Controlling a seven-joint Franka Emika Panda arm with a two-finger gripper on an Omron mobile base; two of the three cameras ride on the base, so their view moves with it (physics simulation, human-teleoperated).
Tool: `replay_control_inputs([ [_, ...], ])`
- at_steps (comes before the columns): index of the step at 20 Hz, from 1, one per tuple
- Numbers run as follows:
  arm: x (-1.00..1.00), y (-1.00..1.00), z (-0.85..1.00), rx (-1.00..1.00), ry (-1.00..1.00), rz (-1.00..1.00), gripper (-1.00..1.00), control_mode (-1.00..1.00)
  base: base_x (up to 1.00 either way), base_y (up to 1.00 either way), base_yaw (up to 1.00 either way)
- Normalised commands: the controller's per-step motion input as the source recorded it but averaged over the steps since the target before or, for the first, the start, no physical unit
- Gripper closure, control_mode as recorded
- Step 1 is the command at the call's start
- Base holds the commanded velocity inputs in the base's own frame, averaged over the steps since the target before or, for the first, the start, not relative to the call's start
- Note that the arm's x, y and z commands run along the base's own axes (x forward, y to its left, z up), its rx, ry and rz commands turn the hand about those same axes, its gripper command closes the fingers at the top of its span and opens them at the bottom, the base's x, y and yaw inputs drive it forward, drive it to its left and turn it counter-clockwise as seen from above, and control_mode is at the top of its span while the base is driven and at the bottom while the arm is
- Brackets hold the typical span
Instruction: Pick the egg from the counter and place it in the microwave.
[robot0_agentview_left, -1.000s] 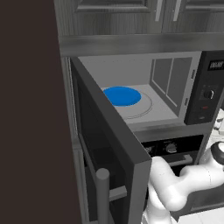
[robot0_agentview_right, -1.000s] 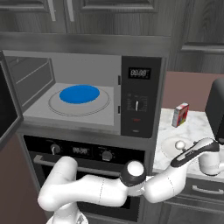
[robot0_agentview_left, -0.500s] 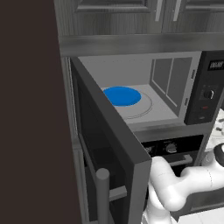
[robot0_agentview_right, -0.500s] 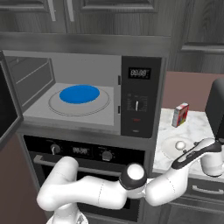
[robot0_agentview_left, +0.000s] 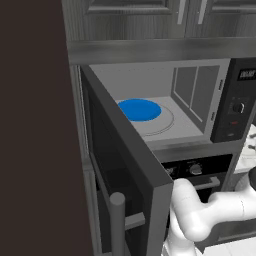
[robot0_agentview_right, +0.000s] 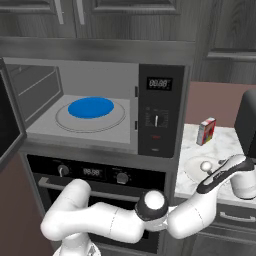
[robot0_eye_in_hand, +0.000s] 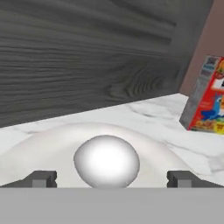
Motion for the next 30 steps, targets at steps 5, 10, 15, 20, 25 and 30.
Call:
replay_control_inputs([
  [5,0.0,0.52,0.0,-0.05,0.0,0.0,-1.0,-1.0,0.0,0.0,0.0],
  [10,0.0,0.14,0.0,-0.05,0.0,0.0,-1.0,-1.0,0.0,0.0,0.0],
  [15,0.24,0.1,-0.03,-0.08,0.03,0.0,-1.0,-1.0,0.0,0.0,0.0],
  [20,0.47,0.11,-0.11,-0.08,0.08,0.0,-1.0,-1.0,0.0,0.0,0.0],
  [25,0.3,-0.05,-0.33,-0.11,0.15,0.0,-1.0,-1.0,0.0,0.0,0.0],
  [30,0.03,-0.38,-0.23,-0.08,0.1,0.0,-1.0,-1.0,0.0,0.0,0.0],
])
